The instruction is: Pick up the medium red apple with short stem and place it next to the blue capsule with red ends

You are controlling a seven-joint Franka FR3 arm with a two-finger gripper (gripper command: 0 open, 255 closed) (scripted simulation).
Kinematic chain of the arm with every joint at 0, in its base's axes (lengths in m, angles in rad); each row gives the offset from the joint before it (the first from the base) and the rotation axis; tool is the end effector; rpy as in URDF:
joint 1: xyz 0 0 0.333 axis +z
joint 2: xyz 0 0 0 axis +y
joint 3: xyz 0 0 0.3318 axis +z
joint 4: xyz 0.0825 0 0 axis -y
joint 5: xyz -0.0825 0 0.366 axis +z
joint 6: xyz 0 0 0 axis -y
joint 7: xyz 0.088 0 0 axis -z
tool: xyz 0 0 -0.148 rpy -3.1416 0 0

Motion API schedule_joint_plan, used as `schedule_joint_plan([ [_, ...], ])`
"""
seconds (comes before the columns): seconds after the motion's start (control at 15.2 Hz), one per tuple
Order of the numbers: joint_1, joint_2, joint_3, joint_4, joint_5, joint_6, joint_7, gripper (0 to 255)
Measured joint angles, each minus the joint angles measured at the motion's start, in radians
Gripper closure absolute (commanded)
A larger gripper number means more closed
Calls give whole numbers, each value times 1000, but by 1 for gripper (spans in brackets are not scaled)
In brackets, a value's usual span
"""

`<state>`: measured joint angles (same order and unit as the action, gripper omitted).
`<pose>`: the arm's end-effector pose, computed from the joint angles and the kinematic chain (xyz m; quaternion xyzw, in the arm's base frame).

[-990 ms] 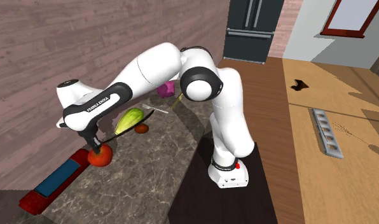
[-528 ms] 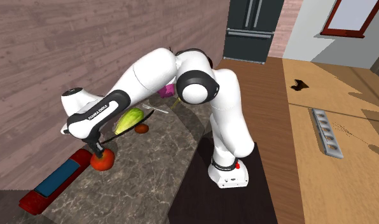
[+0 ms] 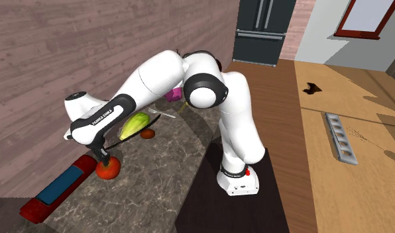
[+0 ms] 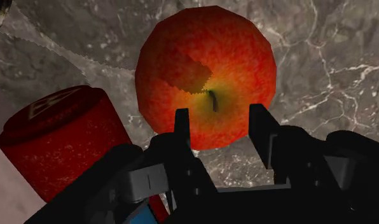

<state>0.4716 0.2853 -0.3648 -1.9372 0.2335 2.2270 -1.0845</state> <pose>0.5972 0.0873 0.3348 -0.8604 -0.5075 -0.0329 0.0314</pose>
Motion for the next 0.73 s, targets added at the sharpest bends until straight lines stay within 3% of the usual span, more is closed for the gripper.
schedule_joint_plan([
  [0.33, 0, 0, 0, 0, 0, 0, 0, 0],
  [0.73, 4, -61, -14, 45, -37, -99, 24, 0],
])
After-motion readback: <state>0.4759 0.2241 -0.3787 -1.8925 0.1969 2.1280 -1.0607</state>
